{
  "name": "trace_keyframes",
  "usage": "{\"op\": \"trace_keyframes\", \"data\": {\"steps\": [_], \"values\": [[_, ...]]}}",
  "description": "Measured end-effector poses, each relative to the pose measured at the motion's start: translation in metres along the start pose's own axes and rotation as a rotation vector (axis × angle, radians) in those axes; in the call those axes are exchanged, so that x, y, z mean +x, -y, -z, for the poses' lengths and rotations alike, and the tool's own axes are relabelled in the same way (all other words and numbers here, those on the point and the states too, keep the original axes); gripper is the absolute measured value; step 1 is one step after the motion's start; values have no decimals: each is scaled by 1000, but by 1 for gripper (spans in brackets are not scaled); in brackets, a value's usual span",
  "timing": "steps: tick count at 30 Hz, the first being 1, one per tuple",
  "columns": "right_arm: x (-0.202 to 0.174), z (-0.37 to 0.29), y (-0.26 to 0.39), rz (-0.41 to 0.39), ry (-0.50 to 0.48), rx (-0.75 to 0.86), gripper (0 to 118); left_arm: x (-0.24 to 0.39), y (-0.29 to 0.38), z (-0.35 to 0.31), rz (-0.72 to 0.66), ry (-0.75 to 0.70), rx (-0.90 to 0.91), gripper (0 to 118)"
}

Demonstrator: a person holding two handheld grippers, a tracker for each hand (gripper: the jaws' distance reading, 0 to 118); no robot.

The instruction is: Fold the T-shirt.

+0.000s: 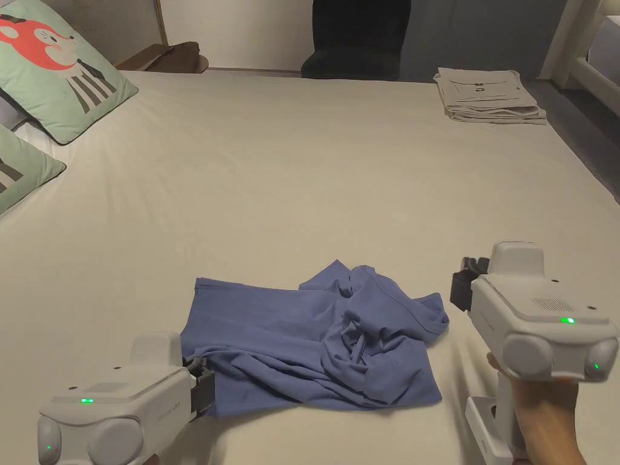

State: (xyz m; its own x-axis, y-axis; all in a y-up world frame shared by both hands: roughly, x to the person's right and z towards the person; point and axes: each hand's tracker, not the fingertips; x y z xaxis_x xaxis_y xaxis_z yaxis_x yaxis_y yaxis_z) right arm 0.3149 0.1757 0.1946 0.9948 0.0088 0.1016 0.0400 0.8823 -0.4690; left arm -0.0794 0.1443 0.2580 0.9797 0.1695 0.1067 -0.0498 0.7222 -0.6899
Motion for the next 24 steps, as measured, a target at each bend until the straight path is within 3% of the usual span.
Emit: {"op": "trace_keyframes", "data": {"steps": [3, 10, 12, 15, 18, 20, 22, 24], "values": [[4, 50, -1, -2, -17, -180, 110, 3, -8, 2, 15, 13, 11, 4], [6, 125, 12, 56, -68, -379, 109, -2, -11, 17, -8, 27, 3, 3], [2, 131, 19, 38, -70, -396, 101, -4, -12, 19, -12, 28, -2, 3], [-2, 138, 29, 10, -89, -431, 71, -8, -11, 26, -13, 30, -9, 3], [-8, 139, 39, -2, -133, -454, 62, -8, -11, 28, -10, 32, -13, 4], [-12, 131, 38, -69, -106, -416, 54, -8, -11, 29, -5, 35, -13, 3], [-14, 124, 34, -108, -96, -400, 8, -8, -10, 30, -4, 36, -8, 4], [-12, 114, 28, -141, -90, -353, 6, -9, -11, 31, -7, 41, -6, 4]]}}
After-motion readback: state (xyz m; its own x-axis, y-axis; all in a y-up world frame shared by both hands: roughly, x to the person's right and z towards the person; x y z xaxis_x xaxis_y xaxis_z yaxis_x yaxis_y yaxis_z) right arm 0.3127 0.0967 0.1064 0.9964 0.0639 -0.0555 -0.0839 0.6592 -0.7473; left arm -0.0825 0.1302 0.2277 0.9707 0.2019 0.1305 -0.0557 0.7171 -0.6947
